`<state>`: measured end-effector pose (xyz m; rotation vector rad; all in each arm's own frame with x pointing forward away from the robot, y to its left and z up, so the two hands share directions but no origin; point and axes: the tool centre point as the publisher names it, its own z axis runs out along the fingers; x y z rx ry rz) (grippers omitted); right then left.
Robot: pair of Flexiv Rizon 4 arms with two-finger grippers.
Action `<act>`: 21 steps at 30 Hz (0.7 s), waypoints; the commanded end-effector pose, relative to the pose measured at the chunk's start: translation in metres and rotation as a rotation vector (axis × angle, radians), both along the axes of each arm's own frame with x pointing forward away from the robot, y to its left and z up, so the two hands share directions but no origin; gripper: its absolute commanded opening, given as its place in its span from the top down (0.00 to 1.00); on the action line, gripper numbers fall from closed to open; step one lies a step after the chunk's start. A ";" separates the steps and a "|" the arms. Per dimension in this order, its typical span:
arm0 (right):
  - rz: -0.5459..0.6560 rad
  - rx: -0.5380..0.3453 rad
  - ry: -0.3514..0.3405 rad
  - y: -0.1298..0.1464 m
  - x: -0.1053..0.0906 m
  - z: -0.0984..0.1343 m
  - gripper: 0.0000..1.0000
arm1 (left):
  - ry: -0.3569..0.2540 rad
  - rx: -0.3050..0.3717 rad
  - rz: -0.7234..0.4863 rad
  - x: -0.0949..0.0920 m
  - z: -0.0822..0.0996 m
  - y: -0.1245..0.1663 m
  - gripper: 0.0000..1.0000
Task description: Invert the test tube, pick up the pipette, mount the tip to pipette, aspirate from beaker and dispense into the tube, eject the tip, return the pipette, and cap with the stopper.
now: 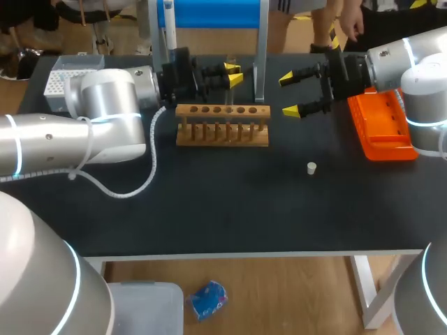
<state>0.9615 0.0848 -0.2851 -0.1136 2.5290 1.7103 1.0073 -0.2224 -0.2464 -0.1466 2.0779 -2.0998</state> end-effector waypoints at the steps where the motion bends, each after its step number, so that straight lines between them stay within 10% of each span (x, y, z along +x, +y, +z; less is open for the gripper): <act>1: 0.000 -0.001 -0.001 0.000 0.000 0.000 0.00 | 0.012 0.048 -0.026 0.006 0.003 0.001 1.00; 21: 0.000 -0.001 -0.001 0.000 0.000 0.000 0.00 | 0.046 0.204 -0.058 0.005 -0.015 0.004 1.00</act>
